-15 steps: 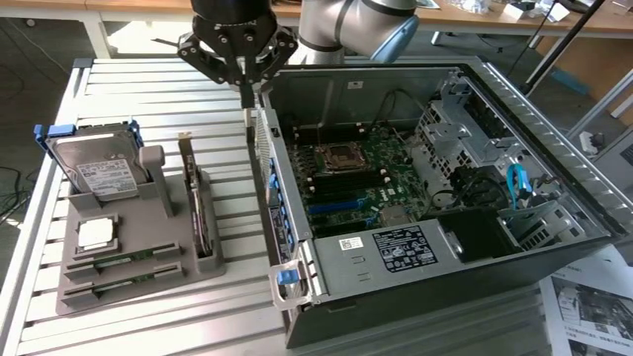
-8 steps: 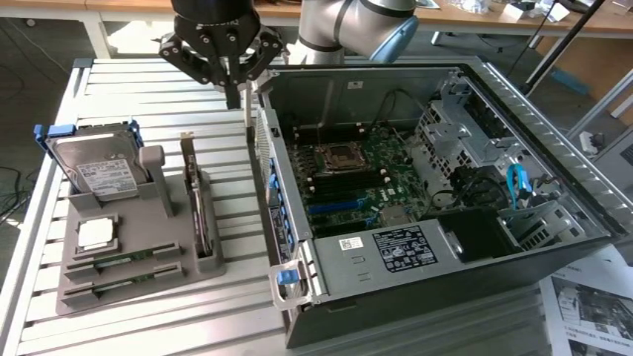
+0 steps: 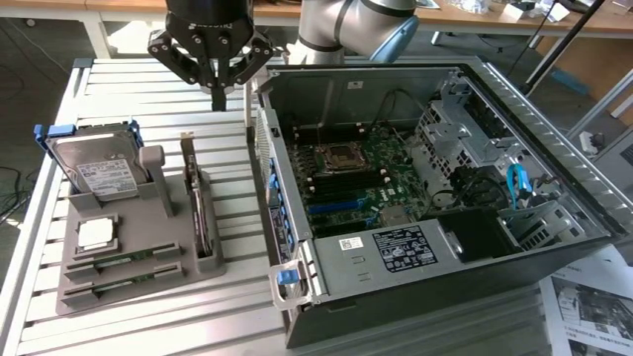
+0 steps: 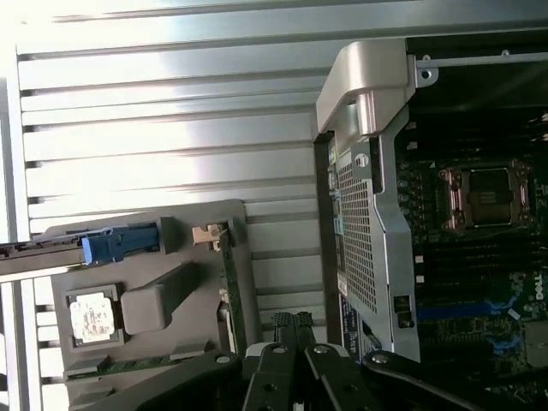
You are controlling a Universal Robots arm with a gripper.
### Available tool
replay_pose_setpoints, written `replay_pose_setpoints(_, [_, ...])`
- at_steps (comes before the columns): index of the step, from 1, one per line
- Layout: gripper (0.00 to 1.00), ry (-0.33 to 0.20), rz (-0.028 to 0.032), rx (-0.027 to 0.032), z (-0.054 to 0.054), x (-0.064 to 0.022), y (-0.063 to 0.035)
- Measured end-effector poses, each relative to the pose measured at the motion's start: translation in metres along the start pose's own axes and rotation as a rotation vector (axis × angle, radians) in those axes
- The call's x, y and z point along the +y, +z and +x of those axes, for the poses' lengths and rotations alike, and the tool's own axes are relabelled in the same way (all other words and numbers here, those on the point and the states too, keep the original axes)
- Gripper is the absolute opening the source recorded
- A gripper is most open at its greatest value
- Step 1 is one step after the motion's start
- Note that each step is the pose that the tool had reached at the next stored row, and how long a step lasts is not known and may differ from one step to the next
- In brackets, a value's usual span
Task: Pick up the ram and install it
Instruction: 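Reach for the ram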
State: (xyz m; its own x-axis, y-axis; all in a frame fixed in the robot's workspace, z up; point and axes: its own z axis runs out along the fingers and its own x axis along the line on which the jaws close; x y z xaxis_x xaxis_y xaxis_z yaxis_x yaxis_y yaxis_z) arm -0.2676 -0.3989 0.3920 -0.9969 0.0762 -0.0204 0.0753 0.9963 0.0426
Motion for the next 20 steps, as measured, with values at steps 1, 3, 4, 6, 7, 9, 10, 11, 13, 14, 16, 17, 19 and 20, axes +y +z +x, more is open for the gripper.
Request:
replay_pose_setpoints(1, [0.11, 0.0, 0.0003, 0.0035, 0.0, 0.0, 0.0001])
replay_pose_setpoints(3, [0.11, 0.0, 0.0004, 0.0039, 0.002, -0.0002, -0.0001])
replay_pose_setpoints(4, [0.11, 0.0, -0.0001, 0.0039, 0.004, -0.0003, 0.0])
replay_pose_setpoints(6, [0.11, 0.0, -0.0008, 0.0037, 0.01, -0.0007, 0.0])
replay_pose_setpoints(7, [0.11, 0.0, -0.0011, 0.004, 0.015, -0.0012, -0.0001])
replay_pose_setpoints(9, [0.11, 0.0, -0.0025, 0.0039, 0.028, -0.0021, -0.0002])
replay_pose_setpoints(10, [0.11, 0.0, -0.0029, 0.0039, 0.032, -0.0024, -0.0002])
replay_pose_setpoints(11, [0.11, 0.0, -0.003, 0.0041, 0.035, -0.0026, -0.0003])
replay_pose_setpoints(13, [0.11, 0.0, -0.0036, 0.004, 0.044, -0.0033, -0.0003])
replay_pose_setpoints(14, [0.11, 0.0, -0.004, 0.0041, 0.05, -0.0038, -0.0003])
replay_pose_setpoints(16, [0.11, 0.0, -0.0048, 0.0042, 0.06, -0.0046, -0.0005])
replay_pose_setpoints(17, [0.11, 0.0, -0.0053, 0.0041, 0.065, -0.005, -0.0004])
replay_pose_setpoints(19, [0.11, 0.0, -0.0059, 0.0042, 0.075, -0.0057, -0.0006])
replay_pose_setpoints(20, [0.11, 0.0, -0.0062, 0.0043, 0.081, -0.0061, -0.0007])
